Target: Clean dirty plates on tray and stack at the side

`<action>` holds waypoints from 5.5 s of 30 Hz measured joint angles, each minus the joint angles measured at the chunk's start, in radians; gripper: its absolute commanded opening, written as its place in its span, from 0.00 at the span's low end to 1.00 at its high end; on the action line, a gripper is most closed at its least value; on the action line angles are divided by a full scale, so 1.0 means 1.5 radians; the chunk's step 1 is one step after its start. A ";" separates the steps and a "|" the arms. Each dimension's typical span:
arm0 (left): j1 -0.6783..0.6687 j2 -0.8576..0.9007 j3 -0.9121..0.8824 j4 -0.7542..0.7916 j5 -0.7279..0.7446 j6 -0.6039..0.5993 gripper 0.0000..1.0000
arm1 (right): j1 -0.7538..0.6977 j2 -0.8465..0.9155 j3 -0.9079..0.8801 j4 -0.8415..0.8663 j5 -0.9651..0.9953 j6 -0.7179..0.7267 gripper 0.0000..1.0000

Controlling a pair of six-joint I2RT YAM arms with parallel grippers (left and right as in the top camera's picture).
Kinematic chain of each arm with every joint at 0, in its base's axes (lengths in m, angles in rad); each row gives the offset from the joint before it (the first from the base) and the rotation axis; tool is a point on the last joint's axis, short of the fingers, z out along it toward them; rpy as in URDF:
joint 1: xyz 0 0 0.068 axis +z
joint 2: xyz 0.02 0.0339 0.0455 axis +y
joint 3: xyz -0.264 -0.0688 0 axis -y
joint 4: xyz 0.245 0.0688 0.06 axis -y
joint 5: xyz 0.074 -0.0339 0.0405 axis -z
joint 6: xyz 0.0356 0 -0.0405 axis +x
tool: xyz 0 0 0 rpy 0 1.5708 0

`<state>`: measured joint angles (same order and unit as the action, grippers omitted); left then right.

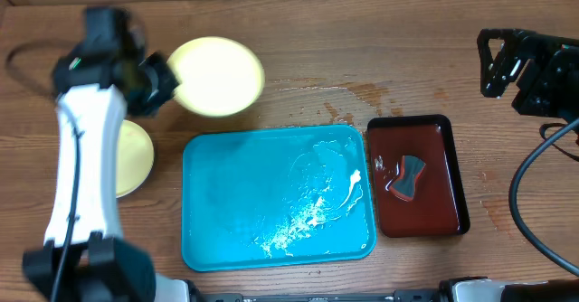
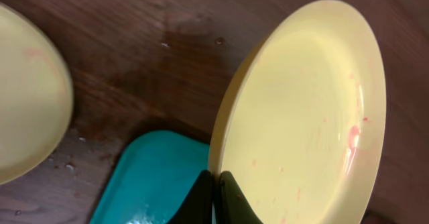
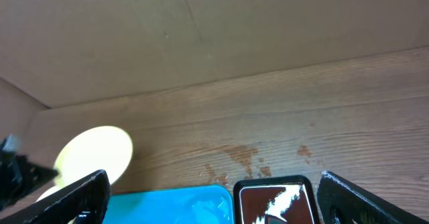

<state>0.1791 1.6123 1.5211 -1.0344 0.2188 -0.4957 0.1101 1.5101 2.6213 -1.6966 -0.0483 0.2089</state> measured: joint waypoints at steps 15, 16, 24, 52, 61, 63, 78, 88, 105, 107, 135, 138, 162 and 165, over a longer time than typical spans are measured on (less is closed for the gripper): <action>0.359 -0.195 -0.375 0.175 0.115 -0.053 0.05 | 0.000 0.000 0.000 0.000 0.000 0.000 1.00; 0.389 -0.195 -0.391 0.187 0.123 -0.055 0.04 | 0.000 0.000 0.000 0.001 0.000 0.000 1.00; 0.586 -0.195 -0.488 0.270 0.170 -0.057 0.04 | 0.000 0.000 -0.001 0.000 0.000 0.000 1.00; 0.496 -0.030 -0.505 0.385 0.170 -0.078 0.04 | 0.000 0.000 -0.001 0.000 0.000 0.000 1.00; 0.501 -0.030 -0.504 0.368 0.135 -0.102 0.04 | 0.000 0.000 -0.001 0.000 0.000 0.000 1.00; 0.506 -0.030 -0.500 0.362 0.126 -0.104 0.04 | 0.000 0.000 -0.001 0.000 0.000 0.000 1.00; 0.514 -0.030 -0.485 0.338 0.071 -0.098 0.83 | 0.000 0.000 -0.001 0.000 0.000 0.000 1.00; 0.503 -0.074 -0.389 0.281 0.139 -0.042 0.87 | 0.000 0.000 -0.001 0.012 0.000 0.000 1.00; 0.299 -0.419 -0.274 0.243 0.232 0.232 0.81 | 0.000 0.000 -0.001 0.022 0.000 -0.014 1.00; 0.281 -0.452 -0.273 0.240 0.259 0.263 0.79 | 0.000 0.000 -0.001 0.018 0.000 -0.015 1.00; 0.264 -0.566 -0.270 0.199 0.350 0.318 1.00 | 0.000 0.000 -0.001 0.001 0.000 -0.015 1.00; 0.264 -0.566 -0.270 0.198 0.351 0.318 0.99 | 0.000 0.000 -0.001 0.001 0.000 -0.015 1.00; 0.264 -0.566 -0.270 0.185 0.350 0.318 1.00 | 0.000 0.000 -0.001 0.001 0.000 -0.015 1.00; 0.264 -0.566 -0.270 0.185 0.350 0.318 1.00 | 0.000 0.000 -0.001 0.001 0.000 -0.015 1.00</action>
<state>0.5755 0.7639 1.1156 -0.7567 0.7444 -0.0185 0.1101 1.5101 2.6205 -1.6958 -0.0479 0.1860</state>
